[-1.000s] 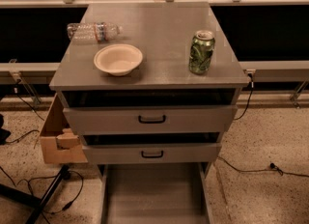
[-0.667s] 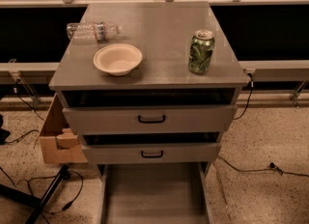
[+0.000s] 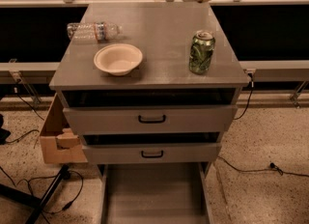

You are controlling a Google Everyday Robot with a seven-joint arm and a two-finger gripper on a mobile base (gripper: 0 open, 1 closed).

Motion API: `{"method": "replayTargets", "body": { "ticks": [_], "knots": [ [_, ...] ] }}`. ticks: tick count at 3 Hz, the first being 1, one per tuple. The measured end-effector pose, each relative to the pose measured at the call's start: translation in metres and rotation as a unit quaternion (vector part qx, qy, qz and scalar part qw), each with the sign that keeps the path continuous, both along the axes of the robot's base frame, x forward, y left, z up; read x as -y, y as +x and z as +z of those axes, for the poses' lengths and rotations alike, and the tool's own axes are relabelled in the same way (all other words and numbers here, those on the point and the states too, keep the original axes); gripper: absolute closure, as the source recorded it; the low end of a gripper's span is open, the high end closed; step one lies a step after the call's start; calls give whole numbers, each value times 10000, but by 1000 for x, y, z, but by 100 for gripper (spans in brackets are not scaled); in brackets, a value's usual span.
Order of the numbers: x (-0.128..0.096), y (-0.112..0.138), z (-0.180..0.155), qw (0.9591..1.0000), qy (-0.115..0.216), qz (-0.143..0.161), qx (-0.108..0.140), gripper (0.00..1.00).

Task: Pick brown chip bag from bottom drawer and place on counter

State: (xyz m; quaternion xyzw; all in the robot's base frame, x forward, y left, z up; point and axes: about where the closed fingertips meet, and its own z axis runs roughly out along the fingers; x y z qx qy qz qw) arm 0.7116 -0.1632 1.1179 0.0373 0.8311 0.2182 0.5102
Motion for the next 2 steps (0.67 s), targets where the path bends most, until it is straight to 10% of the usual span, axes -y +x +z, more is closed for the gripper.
{"method": "replayTargets", "body": {
  "ticks": [2],
  "knots": [
    [-49,79,-60,9998,130,-105,-140,100]
  ]
}}
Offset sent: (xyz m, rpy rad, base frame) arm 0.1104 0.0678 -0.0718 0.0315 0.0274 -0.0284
